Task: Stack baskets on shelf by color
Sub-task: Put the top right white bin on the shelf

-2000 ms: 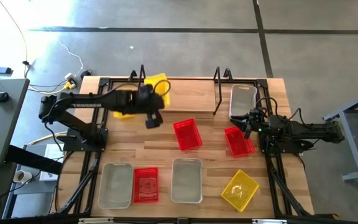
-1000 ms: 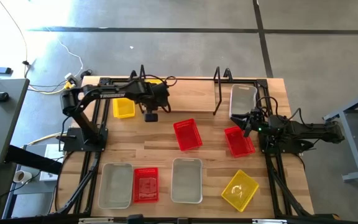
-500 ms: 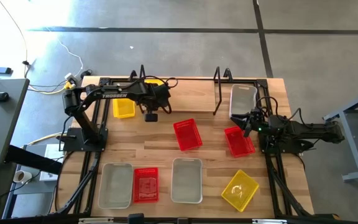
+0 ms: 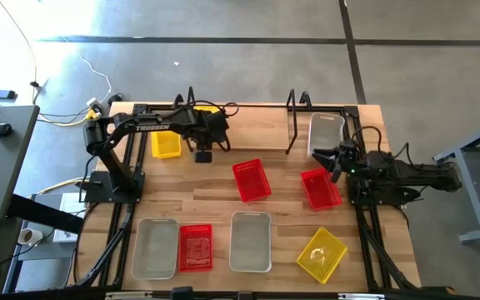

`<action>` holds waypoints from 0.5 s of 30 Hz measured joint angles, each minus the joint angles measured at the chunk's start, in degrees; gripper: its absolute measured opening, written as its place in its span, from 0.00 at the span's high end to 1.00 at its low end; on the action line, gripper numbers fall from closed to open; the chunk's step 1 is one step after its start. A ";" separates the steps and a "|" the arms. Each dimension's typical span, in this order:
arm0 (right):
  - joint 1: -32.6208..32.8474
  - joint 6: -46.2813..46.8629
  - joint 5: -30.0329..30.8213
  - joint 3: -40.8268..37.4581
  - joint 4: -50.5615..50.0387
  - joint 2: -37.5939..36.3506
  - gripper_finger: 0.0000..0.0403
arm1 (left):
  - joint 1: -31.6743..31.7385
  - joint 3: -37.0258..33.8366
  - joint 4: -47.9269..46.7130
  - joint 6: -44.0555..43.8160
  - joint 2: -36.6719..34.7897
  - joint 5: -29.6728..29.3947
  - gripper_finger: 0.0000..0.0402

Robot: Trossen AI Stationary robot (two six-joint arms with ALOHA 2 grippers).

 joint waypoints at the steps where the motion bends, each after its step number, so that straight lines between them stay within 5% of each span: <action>1: 0.00 -0.18 0.08 0.56 -0.27 0.15 0.72 | 0.00 0.88 -0.52 -0.68 0.00 0.00 0.70; 9: 0.00 -2.97 1.88 7.09 -6.09 5.61 0.72 | -1.61 8.89 -7.03 -2.60 0.00 -0.44 0.62; 15: -0.02 -5.15 4.07 16.31 -19.29 14.32 0.72 | -4.01 14.29 -8.76 -2.60 -0.12 -3.22 0.62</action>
